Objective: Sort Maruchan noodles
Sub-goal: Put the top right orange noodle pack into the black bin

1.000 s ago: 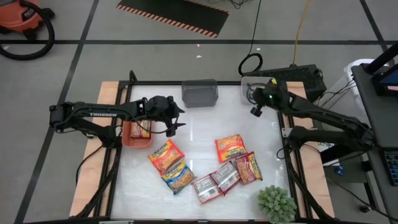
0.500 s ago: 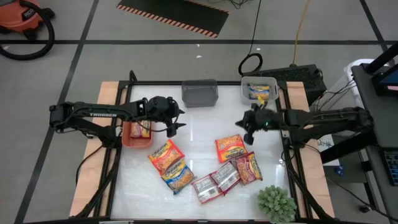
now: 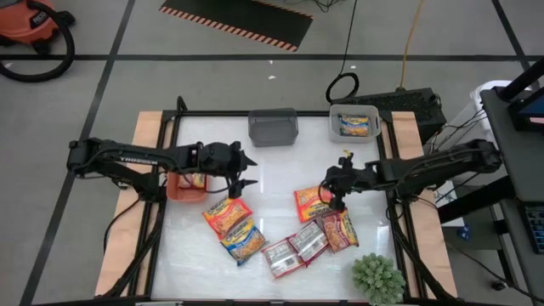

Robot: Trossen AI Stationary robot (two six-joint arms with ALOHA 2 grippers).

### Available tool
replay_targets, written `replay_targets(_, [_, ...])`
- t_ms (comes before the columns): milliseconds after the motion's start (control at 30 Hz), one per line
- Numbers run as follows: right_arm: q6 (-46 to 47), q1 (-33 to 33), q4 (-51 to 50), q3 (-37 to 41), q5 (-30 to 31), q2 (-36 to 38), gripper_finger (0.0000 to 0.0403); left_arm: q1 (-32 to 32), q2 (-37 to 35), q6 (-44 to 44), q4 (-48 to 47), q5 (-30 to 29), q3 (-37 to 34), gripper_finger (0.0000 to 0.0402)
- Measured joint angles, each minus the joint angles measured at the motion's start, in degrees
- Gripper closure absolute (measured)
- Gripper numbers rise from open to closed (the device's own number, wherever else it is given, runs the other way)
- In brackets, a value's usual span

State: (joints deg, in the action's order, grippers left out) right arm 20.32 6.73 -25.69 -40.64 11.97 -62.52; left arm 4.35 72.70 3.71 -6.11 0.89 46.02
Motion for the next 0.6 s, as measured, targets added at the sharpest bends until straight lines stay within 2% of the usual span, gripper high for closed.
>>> replay_targets(167, [1.1,-0.2,-0.1,0.0,-0.1,-3.3,0.0402,-3.1,0.0,-0.5,-1.1,-2.3,0.0,0.0112])
replay_targets(267, [0.3,-0.3,3.2,0.0,0.4,-5.9,0.0393,-3.9,0.0,-0.8,-1.7,-4.3,0.0,0.0112])
replay_targets(367, [0.5,-1.7,9.0,0.0,3.7,-10.1,0.0375,-4.2,0.0,-1.8,-2.0,-4.6,0.0,0.0112])
replay_targets(467, [-0.2,-3.0,13.5,-0.2,1.2,-14.4,0.0355,-4.5,0.0,-2.8,-2.1,-4.7,0.0,0.0112])
replay_targets(600, [0.4,-3.4,13.3,-4.1,-0.1,-19.9,0.0328,-4.5,0.0,-3.5,-2.8,-4.8,0.0,0.0112])
